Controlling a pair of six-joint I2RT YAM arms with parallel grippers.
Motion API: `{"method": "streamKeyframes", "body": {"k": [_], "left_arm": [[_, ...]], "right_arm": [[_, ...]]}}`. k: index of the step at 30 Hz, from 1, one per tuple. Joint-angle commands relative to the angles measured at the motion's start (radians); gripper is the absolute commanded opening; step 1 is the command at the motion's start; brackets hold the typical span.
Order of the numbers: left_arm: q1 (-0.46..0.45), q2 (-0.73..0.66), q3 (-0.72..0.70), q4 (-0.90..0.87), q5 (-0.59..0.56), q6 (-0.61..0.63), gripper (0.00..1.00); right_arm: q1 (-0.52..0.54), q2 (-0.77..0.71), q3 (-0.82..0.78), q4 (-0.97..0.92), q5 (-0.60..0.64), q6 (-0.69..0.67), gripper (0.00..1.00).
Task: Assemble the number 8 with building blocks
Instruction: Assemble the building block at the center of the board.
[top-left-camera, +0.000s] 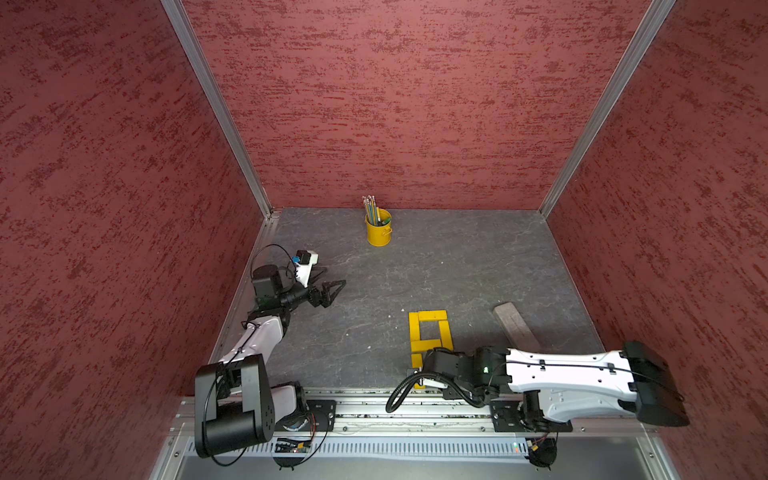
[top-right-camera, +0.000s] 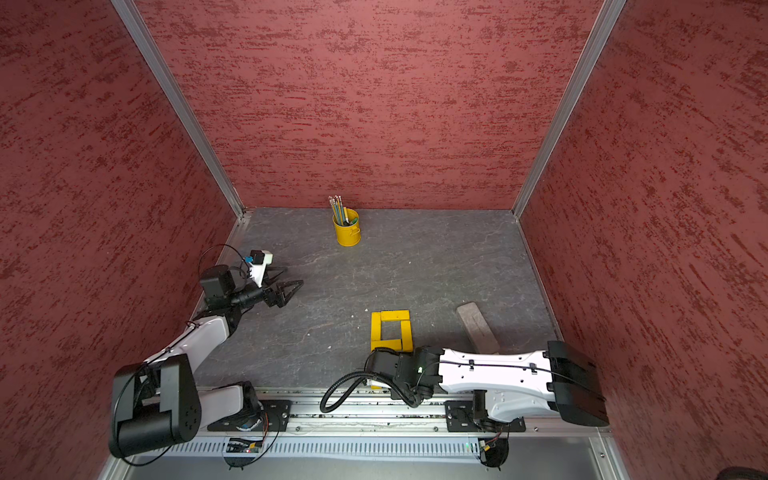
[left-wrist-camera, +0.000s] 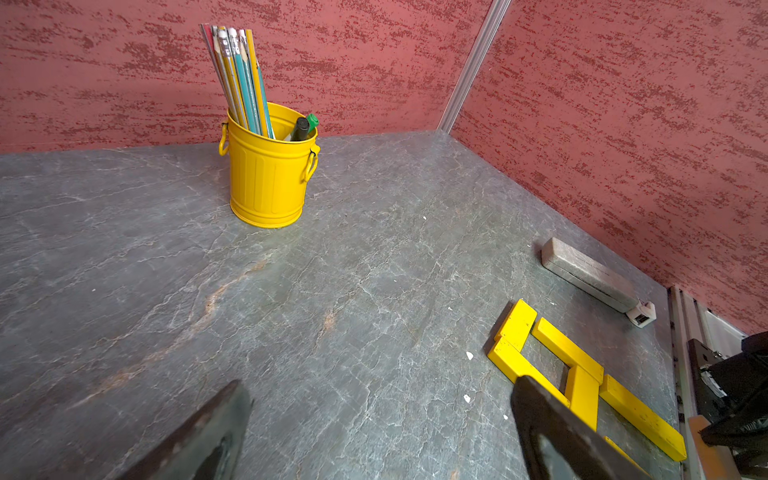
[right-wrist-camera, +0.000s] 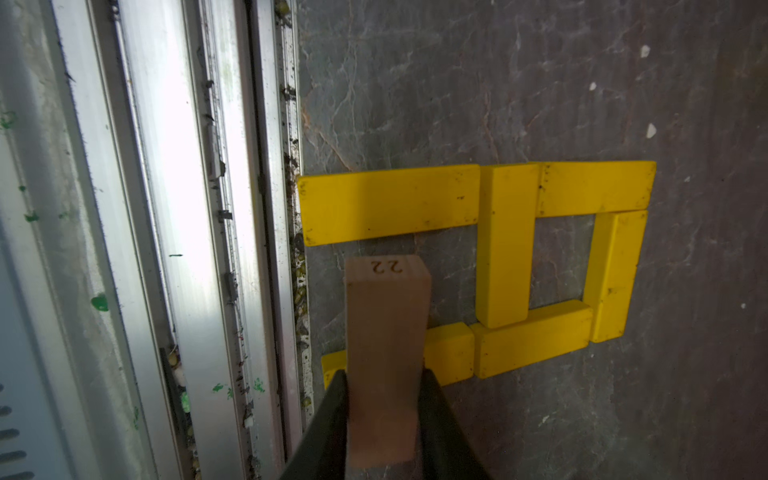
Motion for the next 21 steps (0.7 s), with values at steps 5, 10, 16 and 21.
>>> {"method": "streamKeyframes", "body": {"k": [5,10,16,21], "left_arm": [[0.007,-0.008,0.012,0.026,0.024,0.0,0.99],[0.007,-0.009,0.012,0.025,0.023,-0.001,1.0],[0.007,-0.008,0.011,0.026,0.023,-0.001,0.99],[0.007,-0.007,0.012,0.026,0.024,0.0,1.0]], "right_arm": [[0.011,0.045,0.008,0.006,-0.026,-0.041,0.23],[0.013,0.06,0.019,0.014,-0.043,-0.059,0.24],[0.011,0.066,0.002,0.008,-0.051,-0.069,0.26],[0.012,0.077,0.002,0.004,-0.065,-0.077,0.26]]}}
